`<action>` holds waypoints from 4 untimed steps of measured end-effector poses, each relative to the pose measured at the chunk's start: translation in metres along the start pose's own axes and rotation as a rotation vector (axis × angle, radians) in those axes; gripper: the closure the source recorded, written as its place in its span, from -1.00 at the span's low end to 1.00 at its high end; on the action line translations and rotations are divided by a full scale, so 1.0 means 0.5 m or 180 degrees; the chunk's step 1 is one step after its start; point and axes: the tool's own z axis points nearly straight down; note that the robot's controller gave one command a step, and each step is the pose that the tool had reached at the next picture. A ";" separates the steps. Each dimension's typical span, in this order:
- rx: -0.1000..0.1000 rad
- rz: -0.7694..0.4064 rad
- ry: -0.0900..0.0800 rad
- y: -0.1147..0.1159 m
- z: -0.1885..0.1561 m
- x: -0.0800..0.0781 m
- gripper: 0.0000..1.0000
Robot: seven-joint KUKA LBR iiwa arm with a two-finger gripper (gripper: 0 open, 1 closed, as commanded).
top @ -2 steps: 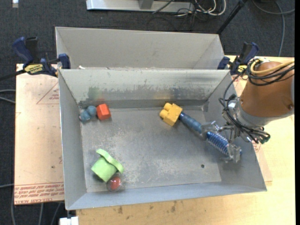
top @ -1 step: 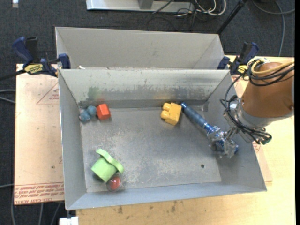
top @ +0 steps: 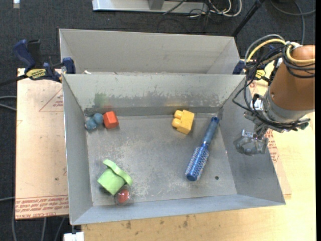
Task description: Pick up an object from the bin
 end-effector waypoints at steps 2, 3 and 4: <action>-0.0026 -0.0904 -0.0008 -0.028 0.126 -0.203 -1.00; -0.0014 -0.2059 0.0004 -0.071 0.254 -0.217 -1.00; -0.0003 -0.2058 -0.0013 -0.071 0.251 -0.221 1.00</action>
Offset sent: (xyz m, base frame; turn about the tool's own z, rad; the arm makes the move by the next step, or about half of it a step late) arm 0.0000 0.0000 0.0000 0.0000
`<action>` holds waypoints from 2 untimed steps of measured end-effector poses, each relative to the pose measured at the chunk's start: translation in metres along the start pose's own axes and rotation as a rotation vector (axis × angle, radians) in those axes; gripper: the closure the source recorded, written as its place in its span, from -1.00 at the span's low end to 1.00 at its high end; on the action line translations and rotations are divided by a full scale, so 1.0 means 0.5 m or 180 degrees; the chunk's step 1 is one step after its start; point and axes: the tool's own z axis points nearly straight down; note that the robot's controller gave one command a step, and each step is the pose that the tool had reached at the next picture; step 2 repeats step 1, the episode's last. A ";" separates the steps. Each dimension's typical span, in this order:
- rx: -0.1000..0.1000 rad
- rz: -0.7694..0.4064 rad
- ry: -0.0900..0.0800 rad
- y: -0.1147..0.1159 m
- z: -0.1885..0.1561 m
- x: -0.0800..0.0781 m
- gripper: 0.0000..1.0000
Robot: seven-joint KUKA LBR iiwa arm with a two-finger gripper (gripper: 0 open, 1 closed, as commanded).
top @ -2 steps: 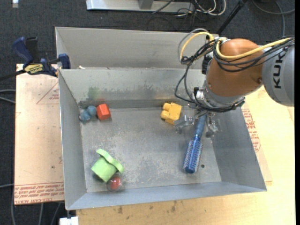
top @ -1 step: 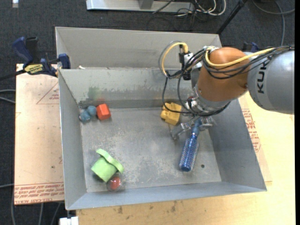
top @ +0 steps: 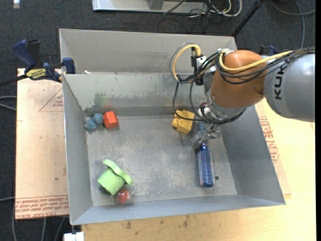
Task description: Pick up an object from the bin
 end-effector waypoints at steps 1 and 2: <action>0.0004 -0.0266 0.0010 0.034 -0.287 -0.022 1.00; 0.0004 -0.0266 0.0010 0.034 -0.287 -0.022 1.00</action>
Offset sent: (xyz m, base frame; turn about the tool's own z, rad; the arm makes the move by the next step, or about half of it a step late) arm -0.0213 0.0054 0.1392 -0.0879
